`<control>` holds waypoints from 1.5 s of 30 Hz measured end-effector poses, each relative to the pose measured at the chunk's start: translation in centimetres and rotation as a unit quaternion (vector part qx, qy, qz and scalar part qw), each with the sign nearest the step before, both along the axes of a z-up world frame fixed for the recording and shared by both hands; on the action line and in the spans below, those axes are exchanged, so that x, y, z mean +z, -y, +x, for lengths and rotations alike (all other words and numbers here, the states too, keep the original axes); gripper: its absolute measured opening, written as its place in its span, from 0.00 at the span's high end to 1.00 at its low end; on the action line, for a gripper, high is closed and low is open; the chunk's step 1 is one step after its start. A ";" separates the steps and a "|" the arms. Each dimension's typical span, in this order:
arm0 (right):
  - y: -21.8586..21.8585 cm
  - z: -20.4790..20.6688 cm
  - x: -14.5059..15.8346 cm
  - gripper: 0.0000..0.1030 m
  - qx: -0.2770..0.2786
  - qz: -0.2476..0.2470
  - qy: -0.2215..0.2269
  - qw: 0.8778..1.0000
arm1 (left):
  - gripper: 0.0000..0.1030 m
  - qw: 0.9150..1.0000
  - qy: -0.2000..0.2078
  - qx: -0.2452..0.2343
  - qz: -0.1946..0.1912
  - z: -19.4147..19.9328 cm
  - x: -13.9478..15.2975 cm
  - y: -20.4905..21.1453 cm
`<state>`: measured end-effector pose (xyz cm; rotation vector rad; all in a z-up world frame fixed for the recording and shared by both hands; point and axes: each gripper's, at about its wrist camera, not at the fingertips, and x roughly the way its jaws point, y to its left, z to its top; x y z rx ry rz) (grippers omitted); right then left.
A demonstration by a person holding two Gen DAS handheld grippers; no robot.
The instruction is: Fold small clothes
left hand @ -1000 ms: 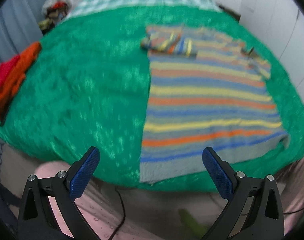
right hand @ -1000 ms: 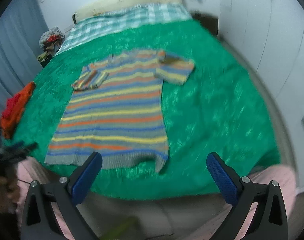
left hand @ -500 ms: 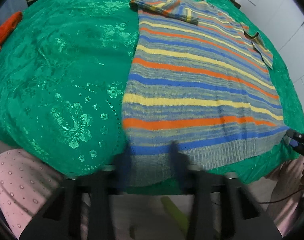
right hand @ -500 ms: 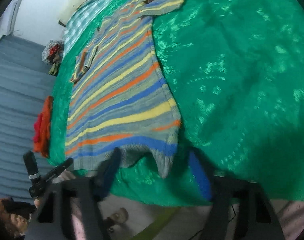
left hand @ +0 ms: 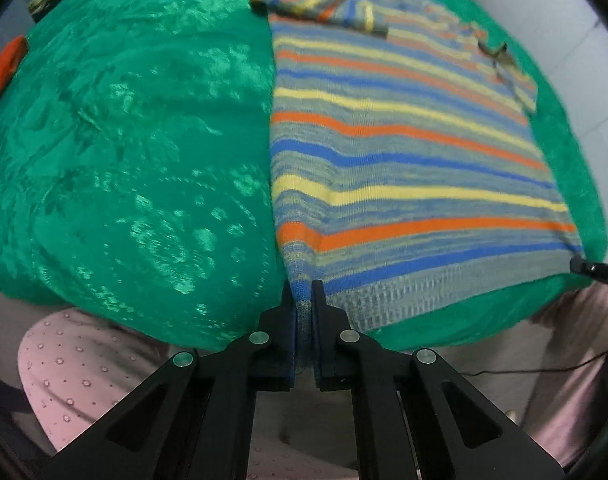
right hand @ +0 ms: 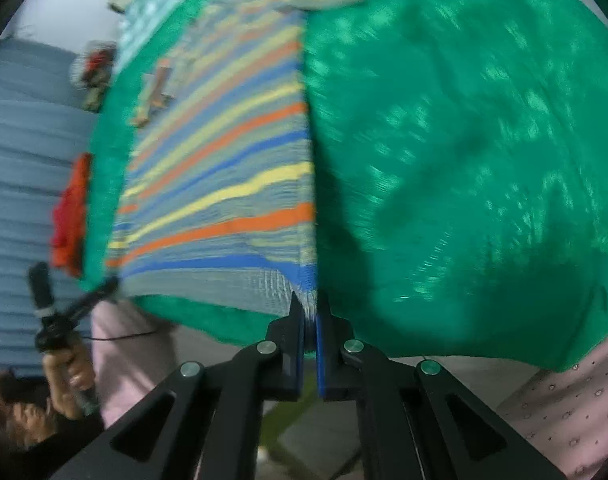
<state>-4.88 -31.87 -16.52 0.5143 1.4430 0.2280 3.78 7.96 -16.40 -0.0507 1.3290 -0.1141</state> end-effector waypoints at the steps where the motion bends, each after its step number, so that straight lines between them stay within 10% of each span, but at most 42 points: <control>1: -0.1 0.0 -0.6 0.96 0.000 -0.009 -0.011 1.000 | 0.96 1.000 -0.001 -0.008 0.012 -0.2 -0.2 0.6; 17: -1.0 0.4 -3.0 0.97 -0.014 -0.068 -0.040 0.997 | 0.92 0.997 -0.011 0.003 0.074 0.2 -4.2 3.3; 20: -1.1 0.2 -2.9 0.96 -0.010 -0.074 -0.034 0.997 | 0.72 0.996 -0.002 0.004 0.089 -0.3 -3.5 3.4; 22: -1.1 -0.1 -2.5 0.85 -0.004 -0.084 -0.035 0.996 | 0.27 0.992 0.011 0.004 0.123 -1.2 -2.5 3.1; 25: -0.9 -0.8 -0.8 0.58 0.007 -0.099 -0.041 0.994 | 0.25 0.988 0.034 0.003 0.151 -2.5 -0.3 2.4; 28: 0.3 -1.4 2.3 0.55 0.022 -0.131 -0.027 0.991 | 0.23 0.983 0.089 0.034 0.158 -3.2 4.0 1.0; 36: 0.7 6.6 12.9 0.46 0.125 -0.301 0.184 0.927 | 0.08 0.974 0.217 0.022 0.057 1.5 6.8 5.3; 45: -5.2 20.3 4.3 0.46 0.298 -0.297 0.236 0.876 | 0.09 0.979 0.164 -0.075 0.099 4.2 -4.2 12.4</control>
